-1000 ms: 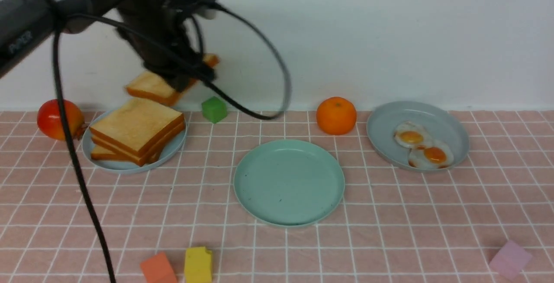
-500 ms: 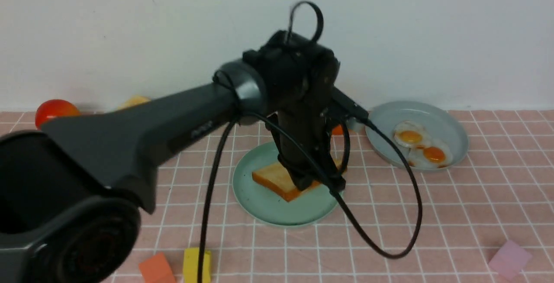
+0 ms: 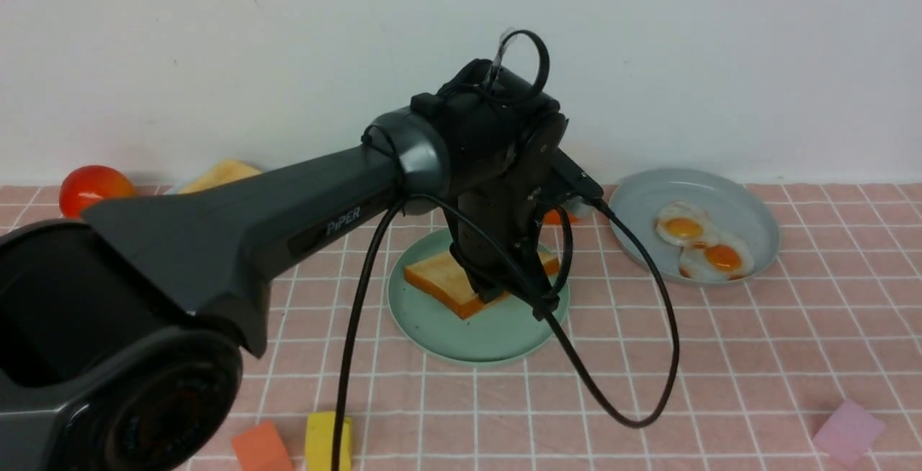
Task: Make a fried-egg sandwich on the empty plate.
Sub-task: Use the left arm to put a slice of bread into the empty plate in the middle, then use the right arm to grab a fried egg
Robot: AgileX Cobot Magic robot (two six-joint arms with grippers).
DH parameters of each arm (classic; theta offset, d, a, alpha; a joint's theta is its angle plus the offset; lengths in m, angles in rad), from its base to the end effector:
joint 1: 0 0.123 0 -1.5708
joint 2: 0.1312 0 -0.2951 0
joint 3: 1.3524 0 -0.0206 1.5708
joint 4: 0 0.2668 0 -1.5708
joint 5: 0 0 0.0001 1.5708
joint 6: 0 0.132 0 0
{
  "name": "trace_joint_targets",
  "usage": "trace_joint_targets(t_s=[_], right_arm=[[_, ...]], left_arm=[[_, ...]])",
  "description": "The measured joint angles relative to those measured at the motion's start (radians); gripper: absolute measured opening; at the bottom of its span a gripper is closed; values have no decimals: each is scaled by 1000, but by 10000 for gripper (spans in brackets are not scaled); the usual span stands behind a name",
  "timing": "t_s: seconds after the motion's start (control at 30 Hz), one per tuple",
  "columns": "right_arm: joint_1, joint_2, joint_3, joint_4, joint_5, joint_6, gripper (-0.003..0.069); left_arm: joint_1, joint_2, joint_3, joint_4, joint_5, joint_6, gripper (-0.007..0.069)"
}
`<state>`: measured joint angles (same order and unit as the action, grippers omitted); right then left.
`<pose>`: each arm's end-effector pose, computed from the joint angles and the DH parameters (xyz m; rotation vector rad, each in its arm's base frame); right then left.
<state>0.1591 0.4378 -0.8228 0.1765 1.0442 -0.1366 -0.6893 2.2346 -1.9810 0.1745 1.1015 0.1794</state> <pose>0.0854 0.0340 0.3517 -0.3090 2.1147 0.2284 0.4118 -0.3129 0.1815 1.2502 2.5108 0.1201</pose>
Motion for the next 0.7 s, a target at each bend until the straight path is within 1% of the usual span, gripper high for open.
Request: trace_joint_targets(t_s=[0.03,0.07,0.1,0.13,0.17,0.2,0.27,0.33,0.4,0.43,0.5,0.57,0.63,0.67,0.7], right_arm=[[0,0,0,0,0,0,59],[0,0,0,0,0,0,59],[0,0,0,0,0,0,61],[0,0,0,0,0,0,62],[0,0,0,0,0,0,62],[0,0,0,0,0,0,63],[0,0,0,0,4,0,65],[0,0,0,0,6,0,66],[0,6,0,0,7,0,67],[0,17,0,2,5,0,69],[0,48,0,10,-6,0,70],[0,110,0,25,-47,0,71],[0,205,0,54,-139,-5,71],[0,214,0,57,-157,-8,72],[0,286,-4,80,-218,-31,74]], left_arm=[[0,0,0,-2,2,-1,110],[0,0,0,-3,2,-1,116],[0,0,0,-3,4,-1,179],[0,0,0,-3,9,-2,211],[0,0,0,-3,9,-3,219],[0,0,0,-3,16,-4,275],[0,-1,0,-3,29,-21,362],[0,-11,0,-6,41,-60,409],[0,-32,0,-18,50,-107,428],[0,-66,0,-39,52,-140,425],[0,-118,0,-63,57,-168,391],[0,-214,0,-101,80,-179,302],[0,-339,0,-148,117,-191,184],[0,-362,0,-157,121,-193,159],[0,-432,0,-180,131,-195,83]])
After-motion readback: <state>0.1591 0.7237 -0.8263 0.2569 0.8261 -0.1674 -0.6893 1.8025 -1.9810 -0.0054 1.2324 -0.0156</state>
